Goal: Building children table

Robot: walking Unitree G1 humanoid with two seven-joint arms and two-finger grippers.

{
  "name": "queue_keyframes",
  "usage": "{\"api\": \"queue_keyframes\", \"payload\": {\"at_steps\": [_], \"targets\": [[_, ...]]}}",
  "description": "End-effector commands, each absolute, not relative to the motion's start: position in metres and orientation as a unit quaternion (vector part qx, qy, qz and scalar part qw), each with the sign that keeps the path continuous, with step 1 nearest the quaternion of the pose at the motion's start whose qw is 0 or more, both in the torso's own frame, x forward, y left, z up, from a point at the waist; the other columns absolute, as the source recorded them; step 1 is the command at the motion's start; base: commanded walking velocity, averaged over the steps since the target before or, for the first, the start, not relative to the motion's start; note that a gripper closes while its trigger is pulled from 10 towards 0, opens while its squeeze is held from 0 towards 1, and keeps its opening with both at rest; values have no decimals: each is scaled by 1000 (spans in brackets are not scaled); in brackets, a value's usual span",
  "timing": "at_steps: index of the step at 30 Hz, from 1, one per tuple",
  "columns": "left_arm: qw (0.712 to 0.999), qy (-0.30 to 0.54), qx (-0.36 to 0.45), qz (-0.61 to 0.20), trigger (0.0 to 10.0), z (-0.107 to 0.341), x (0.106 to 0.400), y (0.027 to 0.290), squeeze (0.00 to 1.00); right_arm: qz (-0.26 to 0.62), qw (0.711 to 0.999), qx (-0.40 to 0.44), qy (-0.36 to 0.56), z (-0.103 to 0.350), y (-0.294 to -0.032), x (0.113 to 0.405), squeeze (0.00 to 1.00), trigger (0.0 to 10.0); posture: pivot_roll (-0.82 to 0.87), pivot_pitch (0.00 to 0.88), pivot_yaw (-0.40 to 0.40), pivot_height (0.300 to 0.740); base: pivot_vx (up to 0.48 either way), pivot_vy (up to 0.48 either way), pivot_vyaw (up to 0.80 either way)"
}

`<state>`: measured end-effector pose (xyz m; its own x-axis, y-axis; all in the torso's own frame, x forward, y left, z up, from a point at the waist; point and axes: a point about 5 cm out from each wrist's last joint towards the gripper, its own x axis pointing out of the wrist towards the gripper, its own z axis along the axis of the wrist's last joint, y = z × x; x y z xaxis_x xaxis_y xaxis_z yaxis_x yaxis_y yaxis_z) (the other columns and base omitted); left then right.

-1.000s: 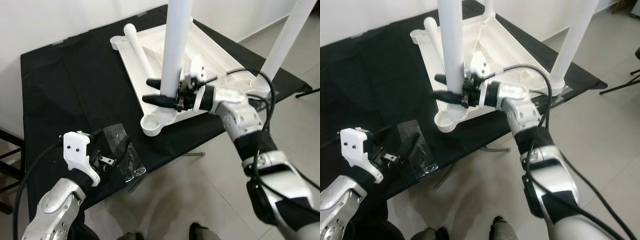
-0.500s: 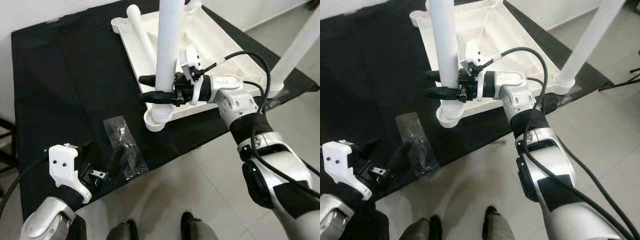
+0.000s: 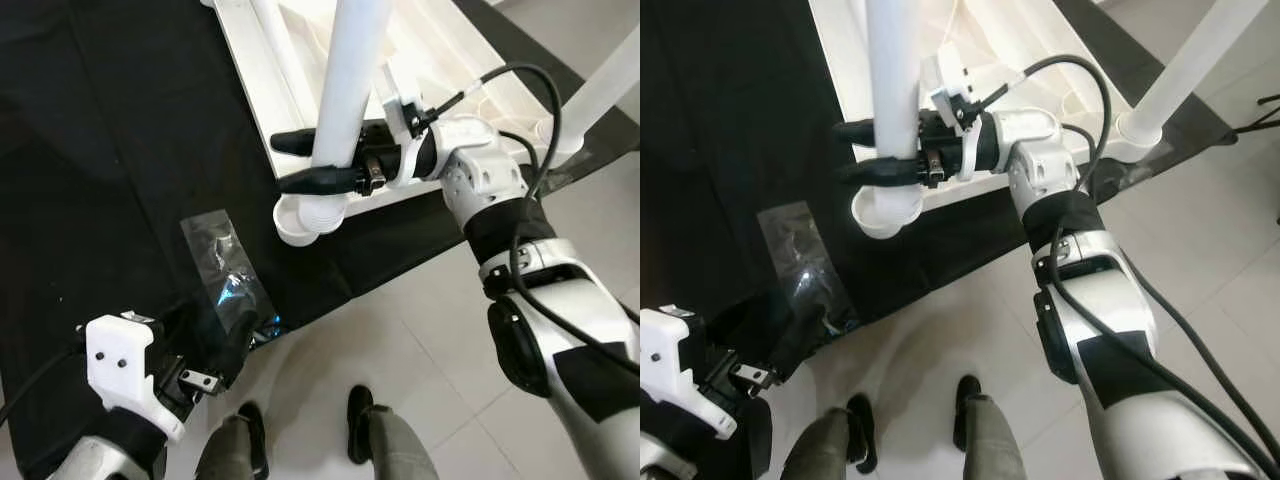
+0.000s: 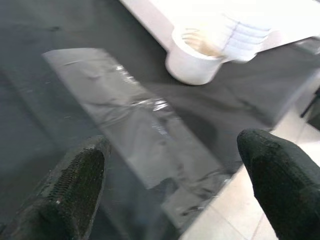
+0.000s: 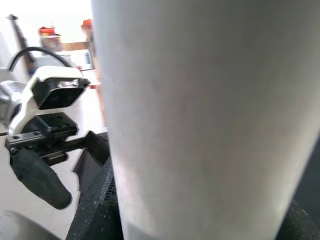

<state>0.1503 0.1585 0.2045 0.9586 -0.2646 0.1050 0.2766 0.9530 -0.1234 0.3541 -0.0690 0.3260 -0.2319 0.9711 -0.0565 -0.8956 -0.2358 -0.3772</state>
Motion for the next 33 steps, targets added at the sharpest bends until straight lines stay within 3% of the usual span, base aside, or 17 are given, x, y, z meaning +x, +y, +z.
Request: {"api": "queue_keyframes", "payload": {"at_steps": [1, 11, 24, 33], "targets": [[988, -27, -79, -134, 10000, 201, 145, 157, 0, 788, 590, -141, -105, 314, -63, 353, 0, 10000, 84, 517, -54, 740, 0, 0, 0], [987, -28, -90, -130, 10000, 200, 141, 155, 0, 782, 590, -152, -130, 329, -45, 357, 0, 10000, 81, 520, -78, 740, 0, 0, 0], [987, -31, -94, -127, 10000, 203, 146, 152, 0, 784, 590, -165, -98, 326, -45, 359, 0, 10000, 69, 513, -89, 740, 0, 0, 0], [987, -36, -97, -127, 10000, 204, 146, 150, 0, 794, 559, -235, -45, 306, -35, 356, 0, 10000, 68, 513, -97, 740, 0, 0, 0]]}}
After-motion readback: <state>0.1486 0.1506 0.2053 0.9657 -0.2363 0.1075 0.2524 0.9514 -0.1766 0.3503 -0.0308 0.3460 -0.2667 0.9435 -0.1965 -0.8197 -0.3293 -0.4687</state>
